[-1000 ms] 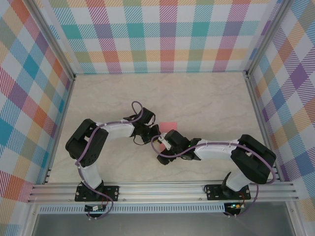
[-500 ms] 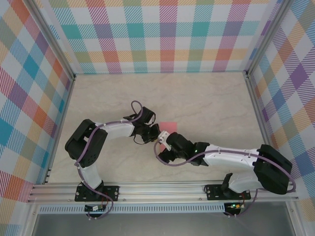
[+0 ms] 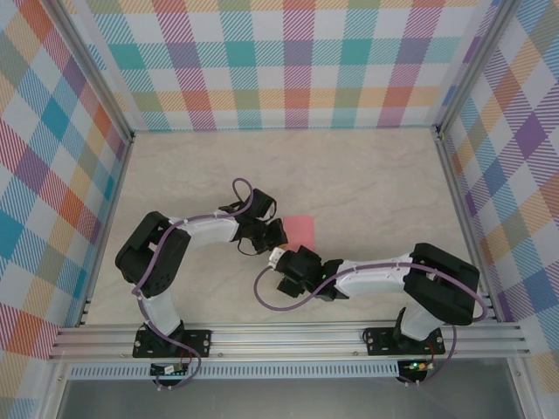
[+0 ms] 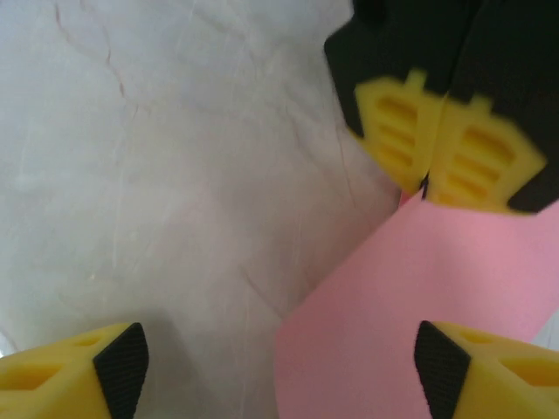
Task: Fold a paper plane with a square sheet of paper (fold left side to right side)
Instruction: Third fold the triangle at the center of the table.
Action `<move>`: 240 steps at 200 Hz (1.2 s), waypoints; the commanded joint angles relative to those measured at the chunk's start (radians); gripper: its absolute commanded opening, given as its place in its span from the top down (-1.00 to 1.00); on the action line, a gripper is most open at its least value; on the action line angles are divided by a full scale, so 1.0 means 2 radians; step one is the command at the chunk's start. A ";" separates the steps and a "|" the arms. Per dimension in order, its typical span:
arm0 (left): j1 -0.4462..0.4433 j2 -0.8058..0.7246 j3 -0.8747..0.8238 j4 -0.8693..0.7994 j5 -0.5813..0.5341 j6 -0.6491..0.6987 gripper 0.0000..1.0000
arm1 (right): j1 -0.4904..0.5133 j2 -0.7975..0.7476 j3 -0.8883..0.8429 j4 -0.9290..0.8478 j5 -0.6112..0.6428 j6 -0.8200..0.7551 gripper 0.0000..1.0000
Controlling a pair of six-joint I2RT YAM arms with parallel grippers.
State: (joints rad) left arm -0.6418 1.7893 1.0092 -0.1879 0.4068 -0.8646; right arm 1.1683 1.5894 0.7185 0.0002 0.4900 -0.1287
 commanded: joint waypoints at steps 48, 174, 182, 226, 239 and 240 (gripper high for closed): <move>-0.007 -0.007 0.015 -0.020 0.002 0.002 1.00 | 0.003 0.002 0.014 0.023 0.018 -0.020 -0.12; -0.003 -0.044 0.029 -0.083 -0.014 0.041 0.72 | 0.002 -0.022 -0.011 0.010 0.008 -0.014 1.00; -0.001 -0.052 0.030 -0.091 -0.013 0.044 0.64 | 0.001 -0.022 -0.015 0.013 0.006 -0.013 1.00; 0.020 -0.089 0.027 -0.136 -0.022 0.065 0.25 | -0.002 -0.025 -0.021 0.014 -0.007 -0.005 1.00; 0.028 -0.094 0.025 -0.138 -0.023 0.069 0.21 | -0.003 -0.023 -0.022 0.014 -0.009 -0.003 1.00; 0.029 -0.094 0.025 -0.138 -0.023 0.069 0.21 | -0.002 -0.023 -0.021 0.014 -0.009 -0.002 1.00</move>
State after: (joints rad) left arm -0.6193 1.6375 1.0462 -0.3923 0.3786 -0.7624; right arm 1.1667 1.5639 0.6842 0.0193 0.4965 -0.1616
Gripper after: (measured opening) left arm 0.385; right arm 0.044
